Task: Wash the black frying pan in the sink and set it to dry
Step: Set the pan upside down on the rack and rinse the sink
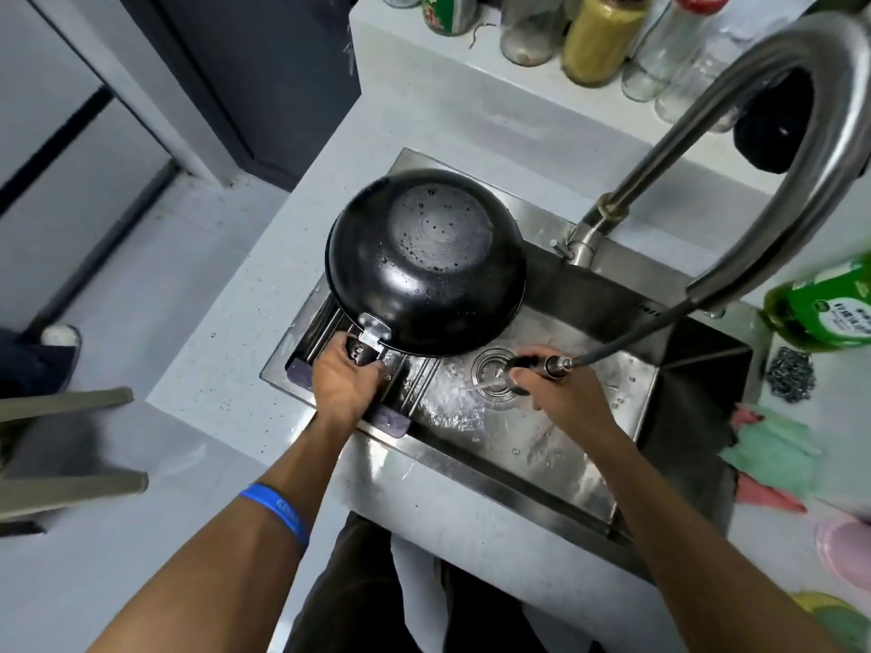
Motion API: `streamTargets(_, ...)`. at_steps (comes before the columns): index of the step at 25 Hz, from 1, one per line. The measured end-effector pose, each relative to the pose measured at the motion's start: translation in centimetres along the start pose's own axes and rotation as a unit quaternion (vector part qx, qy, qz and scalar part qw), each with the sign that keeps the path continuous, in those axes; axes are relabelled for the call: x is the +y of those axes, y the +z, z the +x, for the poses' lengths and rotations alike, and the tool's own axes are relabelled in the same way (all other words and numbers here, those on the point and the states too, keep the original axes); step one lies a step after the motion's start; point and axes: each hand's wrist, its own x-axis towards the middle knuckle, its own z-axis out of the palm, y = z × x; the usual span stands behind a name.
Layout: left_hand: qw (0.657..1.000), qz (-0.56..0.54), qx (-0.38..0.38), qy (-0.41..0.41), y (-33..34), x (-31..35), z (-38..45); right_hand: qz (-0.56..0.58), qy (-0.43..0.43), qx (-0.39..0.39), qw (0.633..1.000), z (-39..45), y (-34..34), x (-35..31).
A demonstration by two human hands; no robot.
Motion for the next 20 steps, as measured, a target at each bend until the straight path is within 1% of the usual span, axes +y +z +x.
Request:
streamTargets(3,0.997,0.025,0.069,0.013,-2.3,1.3,0.2,-0.005,0.011,0.004,1.000,0.5,-1.0,0.3)
streamTargets(6,0.993,0.023,0.110,0.028,-6.0,1.4,1.0,0.002,-0.006,-0.017,1.000,0.9,-0.4,-1.2)
streamTargets(8,0.991,0.024,0.130,0.032,-8.1,1.0,1.5,0.002,-0.013,-0.046,0.999,1.4,1.0,-2.9)
streamTargets(10,0.988,0.032,0.146,0.029,-9.6,0.8,1.9,-0.026,-0.028,-0.075,0.996,1.8,2.9,-4.9)
streamTargets(14,0.984,0.025,0.175,0.000,-11.4,0.1,3.4,-0.001,-0.063,-0.085,0.994,3.8,5.4,-8.5)
streamTargets(16,0.983,0.014,0.180,-0.009,-12.2,-0.5,4.2,0.021,-0.067,-0.077,0.995,4.9,5.7,-10.0)
streamTargets(20,0.983,0.014,0.185,-0.010,-13.8,-1.7,5.6,0.068,-0.047,-0.015,0.996,8.1,6.3,-12.1)
